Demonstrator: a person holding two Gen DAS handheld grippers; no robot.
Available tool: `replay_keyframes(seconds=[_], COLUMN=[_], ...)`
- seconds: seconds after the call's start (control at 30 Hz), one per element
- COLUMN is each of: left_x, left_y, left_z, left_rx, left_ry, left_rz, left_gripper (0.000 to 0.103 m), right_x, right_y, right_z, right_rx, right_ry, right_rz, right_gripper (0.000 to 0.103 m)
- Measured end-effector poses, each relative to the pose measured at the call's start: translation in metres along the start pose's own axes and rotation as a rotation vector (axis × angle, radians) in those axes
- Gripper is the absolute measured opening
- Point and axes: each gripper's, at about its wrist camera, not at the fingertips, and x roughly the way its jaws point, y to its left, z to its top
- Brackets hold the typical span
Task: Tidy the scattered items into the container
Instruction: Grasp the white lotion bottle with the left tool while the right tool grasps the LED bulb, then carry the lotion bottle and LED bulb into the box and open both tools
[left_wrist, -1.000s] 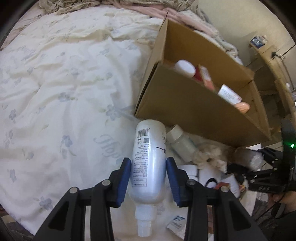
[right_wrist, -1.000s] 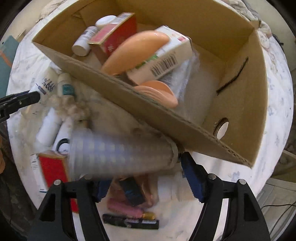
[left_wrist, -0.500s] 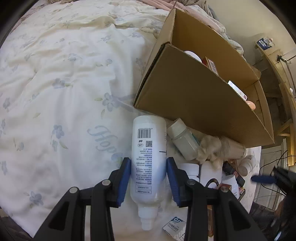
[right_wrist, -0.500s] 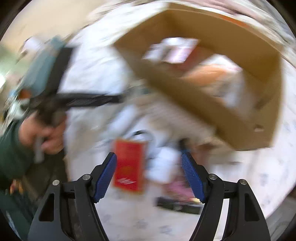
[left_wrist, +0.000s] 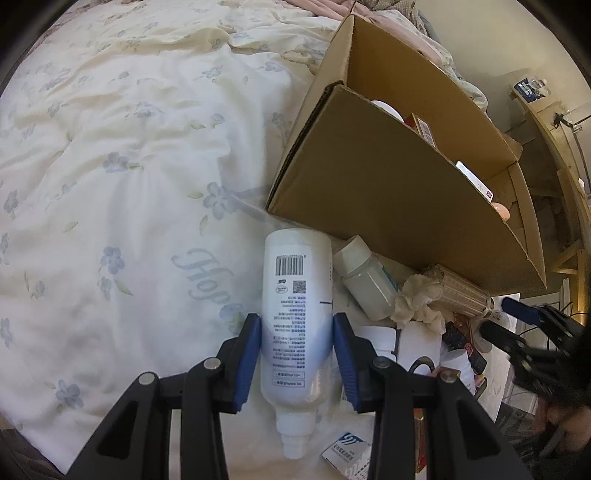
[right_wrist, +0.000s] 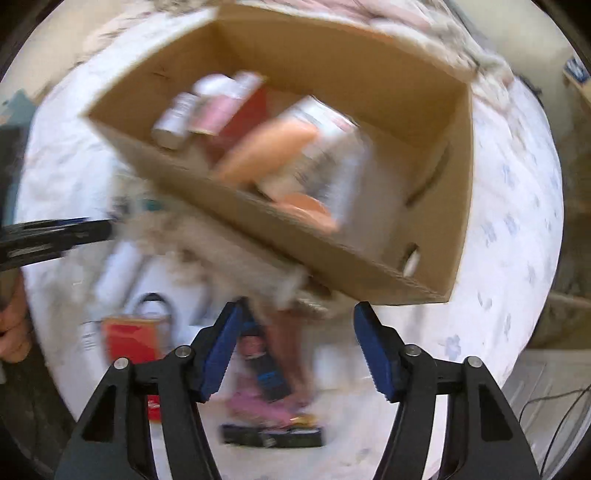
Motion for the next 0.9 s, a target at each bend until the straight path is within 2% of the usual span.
replay_keyframes(seconds=[0.1, 0.2, 0.3, 0.37, 0.43, 0.53, 0.63, 0.67, 0.73, 0.8, 0.9], left_x=[0.001, 0.0, -0.002, -0.003, -0.004, -0.006, -0.009, -0.01, -0.011, -0.013, -0.014], left_y=[0.002, 0.006, 0.009, 0.011, 0.013, 0.017, 0.023, 0.025, 0.027, 0.029, 0.03], left_z=[-0.002, -0.005, -0.006, -0.007, -0.008, -0.009, -0.01, -0.01, -0.011, -0.012, -0.015], left_rx=[0.006, 0.01, 0.007, 0.004, 0.006, 0.006, -0.002, -0.004, -0.002, 0.002, 0.006], left_ry=[0.006, 0.009, 0.012, 0.013, 0.014, 0.018, 0.025, 0.027, 0.03, 0.03, 0.032], left_rz=[0.004, 0.014, 0.011, 0.011, 0.014, 0.008, -0.004, -0.005, -0.004, -0.002, -0.002], left_gripper=[0.04, 0.04, 0.04, 0.04, 0.04, 0.04, 0.04, 0.04, 0.04, 0.04, 0.04], right_x=[0.023, 0.03, 0.01, -0.007, -0.017, -0.028, -0.042, -0.045, -0.039, -0.034, -0.024], right_y=[-0.025, -0.034, -0.034, -0.031, -0.022, 0.004, 0.062, 0.074, 0.083, 0.078, 0.059], right_z=[0.004, 0.003, 0.006, 0.007, 0.007, 0.004, -0.016, -0.021, -0.025, -0.024, -0.017], right_rx=[0.12, 0.135, 0.132, 0.105, 0.056, -0.06, -0.206, -0.255, -0.307, -0.274, -0.16], right_ry=[0.032, 0.025, -0.055, -0.111, -0.131, -0.093, -0.051, -0.042, -0.034, -0.032, -0.025], right_rz=[0.161, 0.226, 0.339, 0.392, 0.444, 0.519, 0.547, 0.538, 0.464, 0.409, 0.391], right_gripper=[0.082, 0.083, 0.083, 0.083, 0.083, 0.083, 0.083, 0.083, 0.082, 0.082, 0.082])
